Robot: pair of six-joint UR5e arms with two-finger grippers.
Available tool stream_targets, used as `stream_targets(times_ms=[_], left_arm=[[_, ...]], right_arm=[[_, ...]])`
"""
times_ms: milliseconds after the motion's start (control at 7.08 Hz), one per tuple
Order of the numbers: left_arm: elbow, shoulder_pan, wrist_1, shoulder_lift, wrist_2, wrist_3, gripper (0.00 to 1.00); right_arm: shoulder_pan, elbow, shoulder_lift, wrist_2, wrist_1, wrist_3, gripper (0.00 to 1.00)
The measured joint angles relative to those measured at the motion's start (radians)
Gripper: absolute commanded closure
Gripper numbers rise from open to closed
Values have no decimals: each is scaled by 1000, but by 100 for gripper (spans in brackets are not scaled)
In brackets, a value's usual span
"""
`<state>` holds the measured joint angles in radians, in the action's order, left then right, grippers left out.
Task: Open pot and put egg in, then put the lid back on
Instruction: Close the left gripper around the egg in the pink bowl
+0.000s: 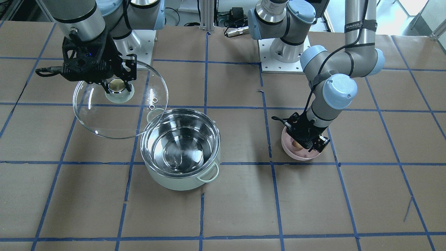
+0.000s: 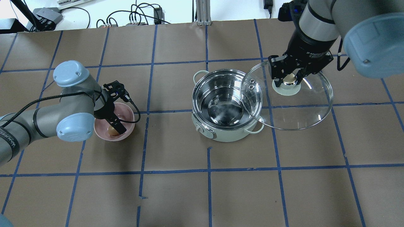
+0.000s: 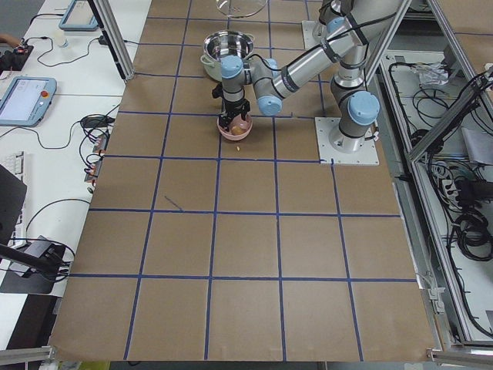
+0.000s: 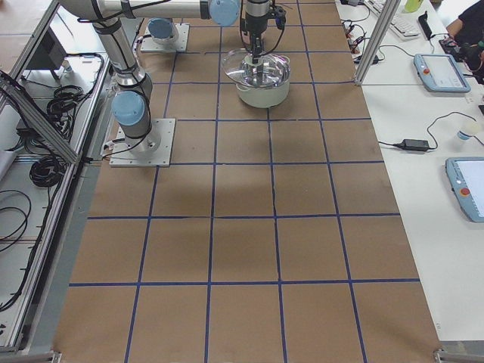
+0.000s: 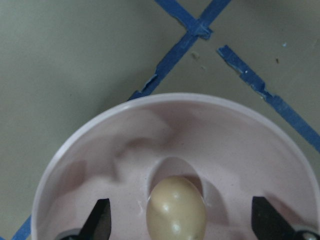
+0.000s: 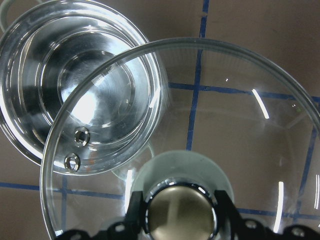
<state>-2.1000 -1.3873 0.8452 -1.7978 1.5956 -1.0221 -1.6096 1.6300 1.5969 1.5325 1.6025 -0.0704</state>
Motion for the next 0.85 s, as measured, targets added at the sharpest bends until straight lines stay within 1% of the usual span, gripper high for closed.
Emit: stream_targets(times_ms=[565, 706, 847], left_arm=[[-6, -1, 0, 1, 20, 11, 2], [-12, -1, 0, 1, 37, 21, 10], [-14, -1, 0, 0, 43, 27, 16]], right_arm=[[-2, 20, 0, -4, 13, 1, 93], [-2, 22, 0, -4, 14, 1, 93], [-3, 23, 1, -5, 13, 1, 92]])
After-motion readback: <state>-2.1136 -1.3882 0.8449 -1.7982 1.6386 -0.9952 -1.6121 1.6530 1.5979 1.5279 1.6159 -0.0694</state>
